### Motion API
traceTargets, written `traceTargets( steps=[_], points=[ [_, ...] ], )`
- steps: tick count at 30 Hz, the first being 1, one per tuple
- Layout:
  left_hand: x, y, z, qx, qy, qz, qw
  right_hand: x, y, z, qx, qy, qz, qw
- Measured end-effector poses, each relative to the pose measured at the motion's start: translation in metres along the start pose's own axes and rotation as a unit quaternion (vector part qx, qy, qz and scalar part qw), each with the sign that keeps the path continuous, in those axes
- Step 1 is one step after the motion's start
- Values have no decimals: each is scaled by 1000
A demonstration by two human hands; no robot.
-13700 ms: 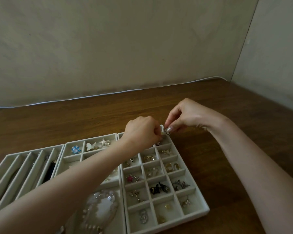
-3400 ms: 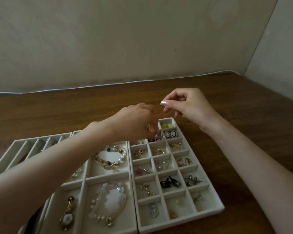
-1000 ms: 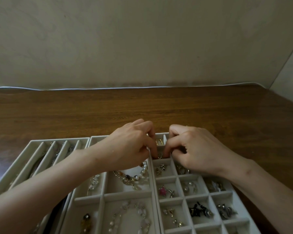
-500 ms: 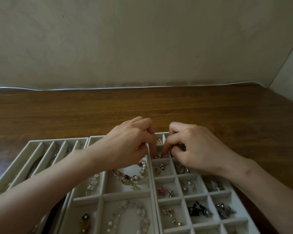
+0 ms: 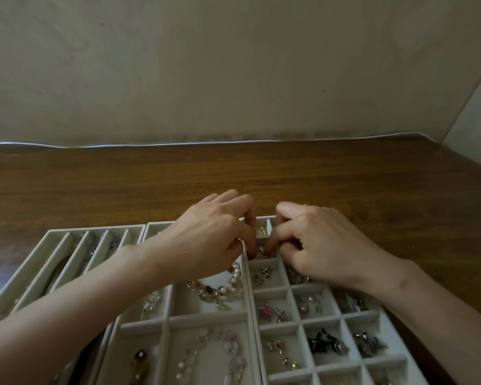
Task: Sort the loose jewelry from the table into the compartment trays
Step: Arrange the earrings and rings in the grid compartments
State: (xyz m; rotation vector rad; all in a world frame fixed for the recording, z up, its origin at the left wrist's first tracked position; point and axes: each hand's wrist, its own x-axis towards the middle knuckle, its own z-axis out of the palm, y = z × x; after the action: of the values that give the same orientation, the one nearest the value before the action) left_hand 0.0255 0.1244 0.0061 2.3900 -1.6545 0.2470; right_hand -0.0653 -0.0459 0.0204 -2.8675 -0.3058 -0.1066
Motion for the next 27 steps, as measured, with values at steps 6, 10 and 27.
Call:
traceTargets(
  steps=[6,10,27],
  points=[
    [0,-1,-2,-46,1,-35,998,0,5,-3,49,26,13,998],
    [0,0,-2,-57,-4,-39,998,1,9,-5,95,43,13,994],
    [1,8,-24,-101,7,-81,992,-2,-4,-6,82,-84,-22,993]
  ],
)
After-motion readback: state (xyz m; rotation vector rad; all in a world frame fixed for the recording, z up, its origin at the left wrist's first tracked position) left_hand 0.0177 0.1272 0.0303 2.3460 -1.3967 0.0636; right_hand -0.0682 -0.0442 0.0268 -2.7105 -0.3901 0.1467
